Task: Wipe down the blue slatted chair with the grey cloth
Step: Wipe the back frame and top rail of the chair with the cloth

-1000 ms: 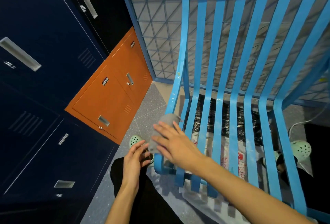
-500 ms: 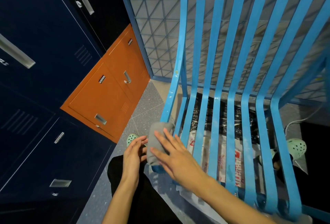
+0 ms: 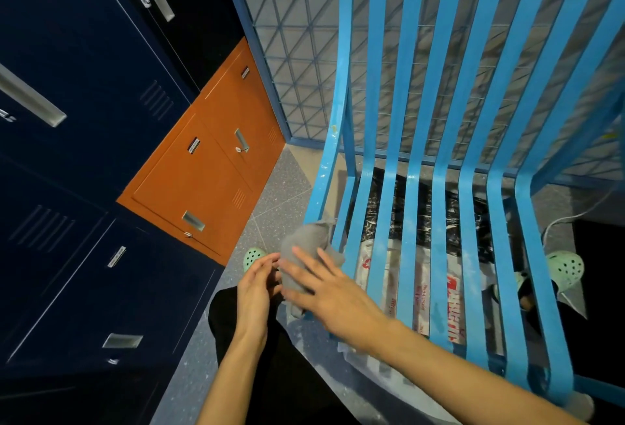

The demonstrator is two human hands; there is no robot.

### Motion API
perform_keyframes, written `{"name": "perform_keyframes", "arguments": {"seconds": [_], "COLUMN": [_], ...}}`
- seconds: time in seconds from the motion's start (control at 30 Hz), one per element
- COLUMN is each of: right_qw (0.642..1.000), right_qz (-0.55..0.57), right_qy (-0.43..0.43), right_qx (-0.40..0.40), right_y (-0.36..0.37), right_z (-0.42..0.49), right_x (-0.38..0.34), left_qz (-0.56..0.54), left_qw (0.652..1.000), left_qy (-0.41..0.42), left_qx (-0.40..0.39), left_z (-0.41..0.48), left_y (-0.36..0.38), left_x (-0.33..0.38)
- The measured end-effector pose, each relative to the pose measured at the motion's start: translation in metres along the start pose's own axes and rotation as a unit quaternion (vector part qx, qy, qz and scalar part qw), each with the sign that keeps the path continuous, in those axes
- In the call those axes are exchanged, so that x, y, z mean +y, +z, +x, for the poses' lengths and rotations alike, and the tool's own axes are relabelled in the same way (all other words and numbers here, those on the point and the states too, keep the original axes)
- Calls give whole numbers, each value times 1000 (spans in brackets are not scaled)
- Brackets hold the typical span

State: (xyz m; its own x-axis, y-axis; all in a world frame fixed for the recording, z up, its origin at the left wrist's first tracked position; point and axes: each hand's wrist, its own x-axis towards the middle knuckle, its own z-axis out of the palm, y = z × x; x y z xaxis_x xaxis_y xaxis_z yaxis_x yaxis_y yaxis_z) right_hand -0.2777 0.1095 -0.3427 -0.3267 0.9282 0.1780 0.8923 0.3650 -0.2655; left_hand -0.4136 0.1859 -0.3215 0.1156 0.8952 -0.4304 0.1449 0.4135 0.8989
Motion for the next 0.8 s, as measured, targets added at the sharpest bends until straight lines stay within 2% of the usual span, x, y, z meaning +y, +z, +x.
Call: {"name": "perform_keyframes", "arguments": {"seconds": [0.1,0.23,0.4,0.63,0.8], "right_qw": [996,996,995,970,938], "right_qz": [-43,-48,54,146,211], "right_qy": [-60,-60,55,162,236], "right_qx": [-53,-37,62,110,142], "right_y": [1,3,-6,-19,-36], "right_z": [-9,-3,17,40,62], "right_x": [-7,5,20,76,117], "left_qz": [8,8,2,69,160], "left_qw": [1000,1000,1000,995,979], "left_qy": [2,5,16,61,122], "left_qx": [-2,-9,-5,-49,-41], "left_z": [2,0,0,12,26], "left_y": [-3,-7,-5,28,63], "left_x": [1,0,0,9,24]}}
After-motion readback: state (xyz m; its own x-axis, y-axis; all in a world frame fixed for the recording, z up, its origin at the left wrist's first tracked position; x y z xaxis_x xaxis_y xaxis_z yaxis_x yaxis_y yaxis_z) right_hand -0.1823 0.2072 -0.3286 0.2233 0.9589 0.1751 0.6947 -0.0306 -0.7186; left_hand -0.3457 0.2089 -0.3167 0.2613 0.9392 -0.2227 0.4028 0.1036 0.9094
